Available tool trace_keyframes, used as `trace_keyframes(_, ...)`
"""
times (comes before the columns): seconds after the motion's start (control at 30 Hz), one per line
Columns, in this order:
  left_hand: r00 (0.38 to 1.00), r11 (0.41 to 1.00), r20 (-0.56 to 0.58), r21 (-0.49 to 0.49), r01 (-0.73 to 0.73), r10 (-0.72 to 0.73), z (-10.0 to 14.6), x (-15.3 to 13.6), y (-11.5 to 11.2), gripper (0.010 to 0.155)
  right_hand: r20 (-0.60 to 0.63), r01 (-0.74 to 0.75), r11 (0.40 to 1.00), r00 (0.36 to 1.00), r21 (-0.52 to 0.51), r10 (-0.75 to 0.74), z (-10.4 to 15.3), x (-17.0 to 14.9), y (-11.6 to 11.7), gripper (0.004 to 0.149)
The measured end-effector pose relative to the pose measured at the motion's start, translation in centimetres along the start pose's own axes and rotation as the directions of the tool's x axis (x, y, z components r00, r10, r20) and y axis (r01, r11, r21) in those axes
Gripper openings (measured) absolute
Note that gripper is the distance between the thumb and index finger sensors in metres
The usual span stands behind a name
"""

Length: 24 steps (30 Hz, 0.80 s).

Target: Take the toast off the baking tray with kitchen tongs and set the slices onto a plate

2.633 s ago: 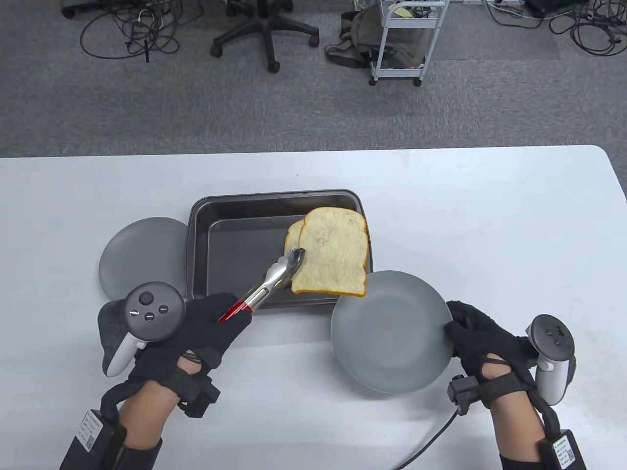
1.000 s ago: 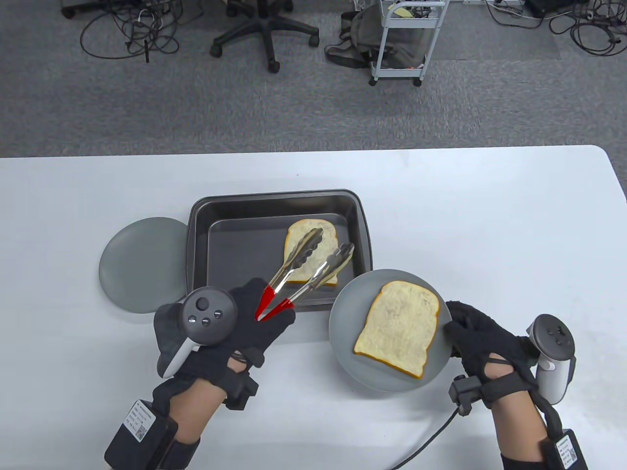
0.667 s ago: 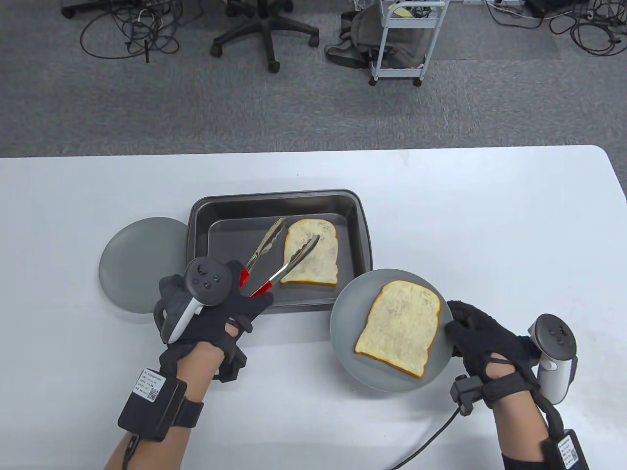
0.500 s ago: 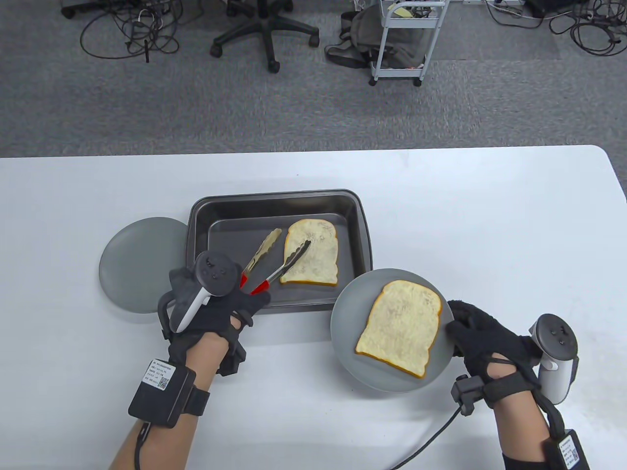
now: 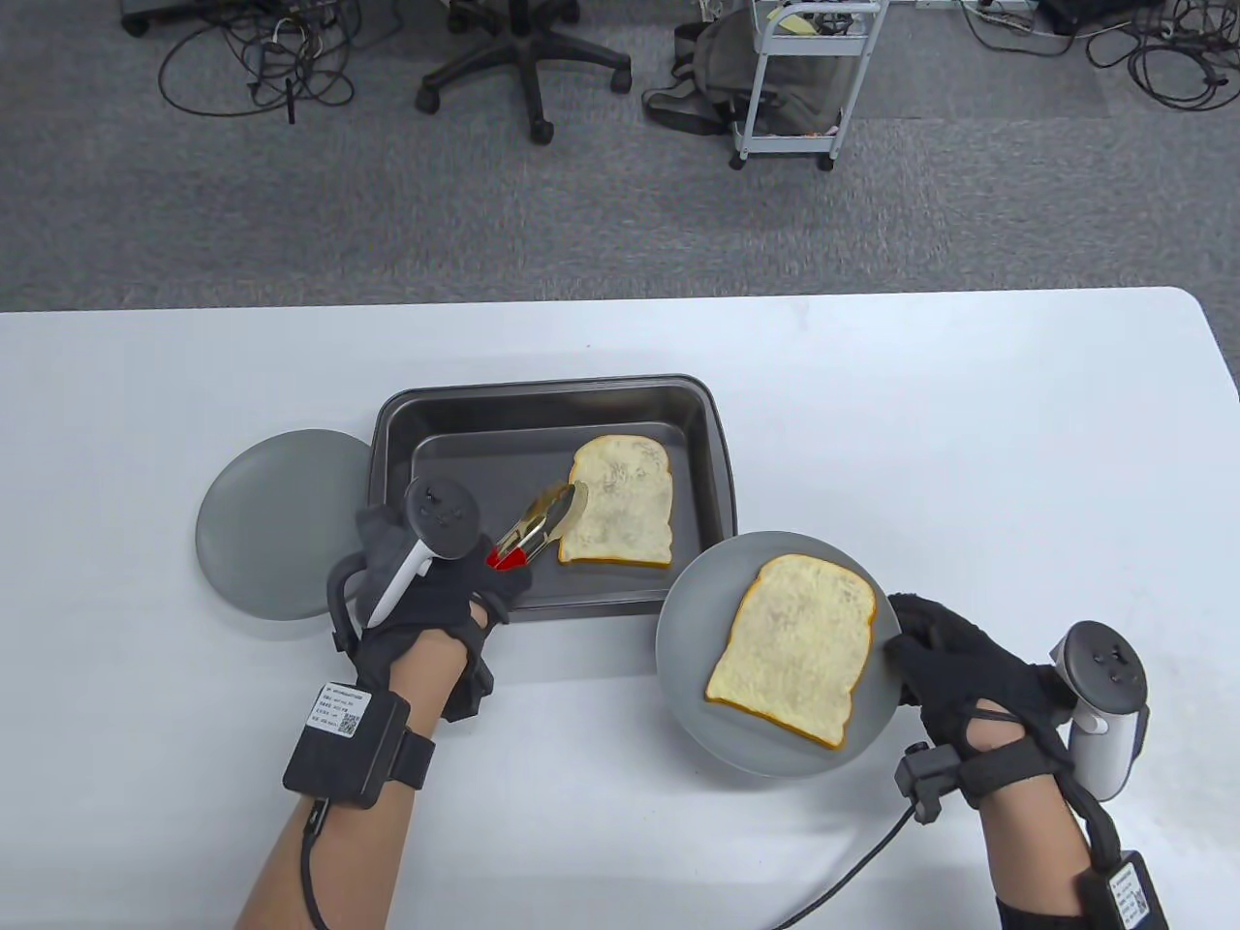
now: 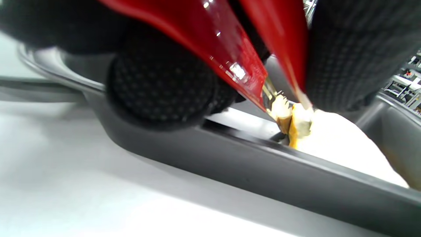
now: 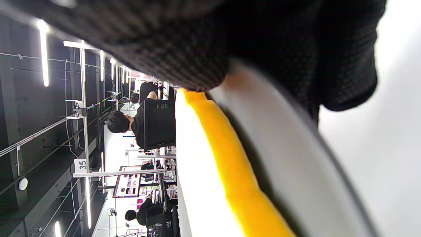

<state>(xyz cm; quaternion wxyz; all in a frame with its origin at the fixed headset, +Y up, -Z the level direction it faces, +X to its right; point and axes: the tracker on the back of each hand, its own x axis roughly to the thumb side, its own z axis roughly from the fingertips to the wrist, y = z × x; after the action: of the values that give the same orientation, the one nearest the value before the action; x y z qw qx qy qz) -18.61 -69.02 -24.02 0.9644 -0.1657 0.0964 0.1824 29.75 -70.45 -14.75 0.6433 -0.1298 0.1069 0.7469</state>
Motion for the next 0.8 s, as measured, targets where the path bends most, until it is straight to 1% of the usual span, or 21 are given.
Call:
trace_keyframes(0.17,1.0,1.0,0.017,0.022,-0.003,0.002,0.1,0.2,0.0,0.064,-0.002,-0.004,1.0,1.0,-0.002,0.004,0.0,0.0,0.0,0.054)
trace_keyframes(0.23,0.999,0.999,0.026,0.036,-0.024,0.023,0.2,-0.1,0.0,0.064,-0.003,-0.006,1.0,1.0,-0.001,0.006,0.0,0.0,0.0,0.054)
trace_keyframes(0.37,0.996,0.996,0.034,0.02,-0.084,0.083,0.4,-0.7,0.4,0.064,-0.005,-0.005,1.0,1.0,0.0,0.005,0.0,0.0,0.0,0.054)
trace_keyframes(0.53,0.985,0.986,0.054,0.019,-0.166,0.165,0.9,-1.3,1.7,0.063,-0.008,-0.006,1.0,1.0,0.0,0.006,0.0,0.0,0.0,0.054)
trace_keyframes(0.8,0.938,0.941,0.092,0.013,-0.338,0.335,2.1,-2.6,4.1,0.062,-0.007,-0.015,1.0,1.0,0.005,0.015,-0.1,0.0,0.0,0.054)
